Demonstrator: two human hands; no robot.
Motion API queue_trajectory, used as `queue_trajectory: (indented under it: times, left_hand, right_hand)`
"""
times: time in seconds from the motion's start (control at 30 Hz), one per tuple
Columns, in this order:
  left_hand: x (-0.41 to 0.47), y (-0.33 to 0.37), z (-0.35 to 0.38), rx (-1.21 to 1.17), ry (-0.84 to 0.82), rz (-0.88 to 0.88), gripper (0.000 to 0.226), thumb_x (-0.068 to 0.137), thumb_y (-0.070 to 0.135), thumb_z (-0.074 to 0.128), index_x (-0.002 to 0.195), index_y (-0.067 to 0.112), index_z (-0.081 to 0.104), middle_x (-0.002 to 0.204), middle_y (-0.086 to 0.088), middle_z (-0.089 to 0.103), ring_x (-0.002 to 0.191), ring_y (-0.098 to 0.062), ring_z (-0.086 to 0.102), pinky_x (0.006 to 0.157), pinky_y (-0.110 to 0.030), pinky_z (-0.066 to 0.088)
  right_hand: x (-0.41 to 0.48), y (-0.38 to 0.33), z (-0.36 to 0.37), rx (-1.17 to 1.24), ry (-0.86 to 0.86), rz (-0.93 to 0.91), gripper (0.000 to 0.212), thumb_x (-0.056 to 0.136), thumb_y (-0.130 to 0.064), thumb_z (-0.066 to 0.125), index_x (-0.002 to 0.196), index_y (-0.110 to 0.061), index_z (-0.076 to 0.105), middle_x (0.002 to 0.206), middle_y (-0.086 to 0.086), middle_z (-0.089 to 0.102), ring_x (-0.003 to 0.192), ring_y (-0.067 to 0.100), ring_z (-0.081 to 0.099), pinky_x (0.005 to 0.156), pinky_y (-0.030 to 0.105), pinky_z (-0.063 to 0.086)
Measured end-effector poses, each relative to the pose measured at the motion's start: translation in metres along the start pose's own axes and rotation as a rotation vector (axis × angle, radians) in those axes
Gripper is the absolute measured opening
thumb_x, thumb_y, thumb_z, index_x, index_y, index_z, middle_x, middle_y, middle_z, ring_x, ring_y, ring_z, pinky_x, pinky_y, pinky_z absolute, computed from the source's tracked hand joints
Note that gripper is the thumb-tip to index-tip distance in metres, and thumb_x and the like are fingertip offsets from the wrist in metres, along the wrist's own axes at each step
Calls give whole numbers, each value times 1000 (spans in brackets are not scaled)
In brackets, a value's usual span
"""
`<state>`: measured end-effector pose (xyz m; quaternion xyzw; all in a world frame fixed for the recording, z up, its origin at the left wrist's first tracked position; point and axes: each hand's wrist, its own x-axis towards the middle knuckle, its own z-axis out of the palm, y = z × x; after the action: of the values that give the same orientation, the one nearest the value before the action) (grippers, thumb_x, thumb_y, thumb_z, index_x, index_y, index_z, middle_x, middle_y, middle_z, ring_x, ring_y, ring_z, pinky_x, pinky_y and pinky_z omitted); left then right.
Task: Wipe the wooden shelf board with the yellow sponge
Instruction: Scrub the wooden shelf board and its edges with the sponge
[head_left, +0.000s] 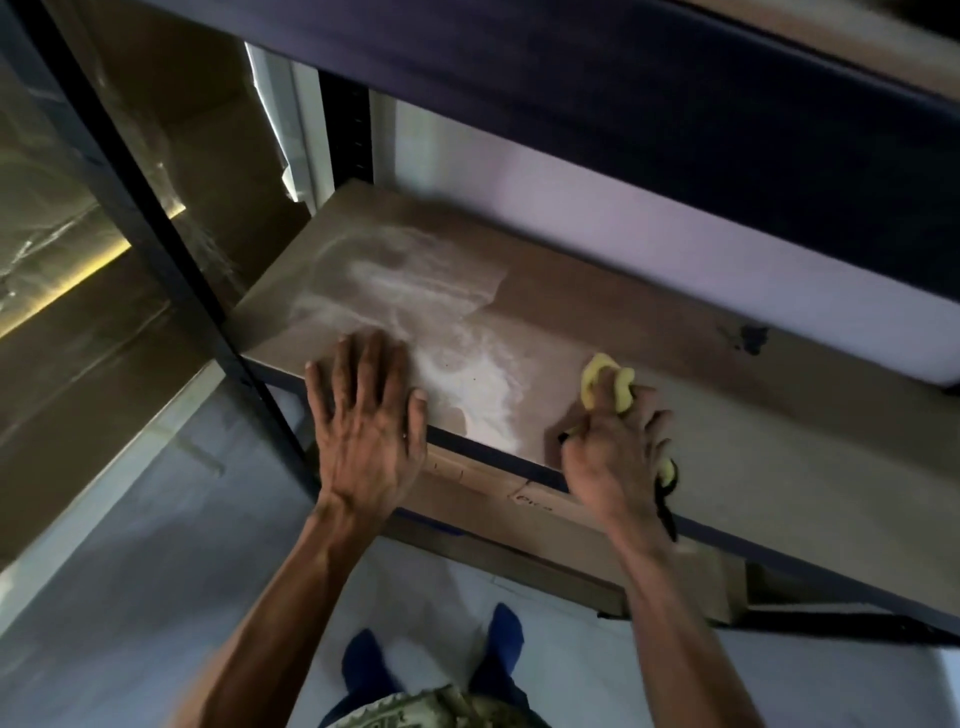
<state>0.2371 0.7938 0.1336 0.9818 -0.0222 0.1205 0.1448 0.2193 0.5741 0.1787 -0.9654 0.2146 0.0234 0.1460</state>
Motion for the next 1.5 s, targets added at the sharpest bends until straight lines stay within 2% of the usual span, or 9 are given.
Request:
queue_trajectory:
  times: [0.2,0.37,0.5,0.63,0.8,0.97,1.1,1.23,1.5]
  left_hand:
    - [-1,1,3,-20,23,-9,61,102,45,22,153,14,34,161,-14,29,152,-32,17,121,-61,7]
    - [-1,2,-1,-31,38,-31,61,101,45,23,151,14,39,159,-12,34,152,-30,20,122,-58,10]
    - [1,-2,-1,-72,72,-103,61,100,45,28,151,12,39,159,-15,34,153,-33,14,125,-52,3]
    - [4,-3,-1,-44,97,-173,61,101,44,30,153,14,35,160,-14,31,153,-33,11,125,-50,-1]
    - [3,3,5,-98,196,-229,59,101,40,24,151,12,40,155,-15,40,152,-32,16,124,-54,7]
    - [-6,6,6,-119,233,-353,65,100,45,16,154,12,31,164,-12,23,155,-29,1,124,-54,-1]
    - [-8,4,4,-92,190,-377,66,99,49,12,157,18,25,166,-7,14,155,-25,-5,124,-54,0]
    - [-9,-1,4,-100,165,-388,67,99,53,17,157,21,23,167,-3,15,155,-22,-2,124,-54,7]
    - [-6,-25,1,-47,170,-349,73,93,60,29,152,18,34,156,-7,34,142,-31,28,112,-49,29]
  right_hand:
    - [-13,-92,25,-47,82,-234,68,91,-32,50,152,-23,20,134,13,28,116,36,34,95,49,31]
    - [28,-82,14,174,-43,-277,68,96,-30,46,156,-32,14,148,17,31,128,38,32,111,45,24]
    - [101,-55,-13,49,51,-265,68,94,-28,49,155,-33,21,159,11,16,144,34,17,118,44,10]
    - [137,-59,-9,-43,-12,-277,68,93,-30,51,154,-30,20,158,12,16,143,38,19,117,49,16]
    - [97,-73,21,-78,-10,-773,55,95,-32,44,148,-37,31,141,7,30,116,32,34,96,47,35]
    - [121,-79,17,57,-178,-1046,53,97,-27,42,149,-37,36,140,4,35,119,29,43,106,46,37]
    - [191,-95,-5,-43,124,-950,51,99,-22,45,149,-29,41,150,8,42,133,28,38,110,35,24]
    - [204,-95,1,-103,-18,-874,53,99,-21,42,151,-33,36,159,2,30,143,27,29,117,43,21]
    - [140,-74,9,-17,-275,-1418,50,100,-18,45,145,-38,45,129,-8,42,110,16,40,95,31,38]
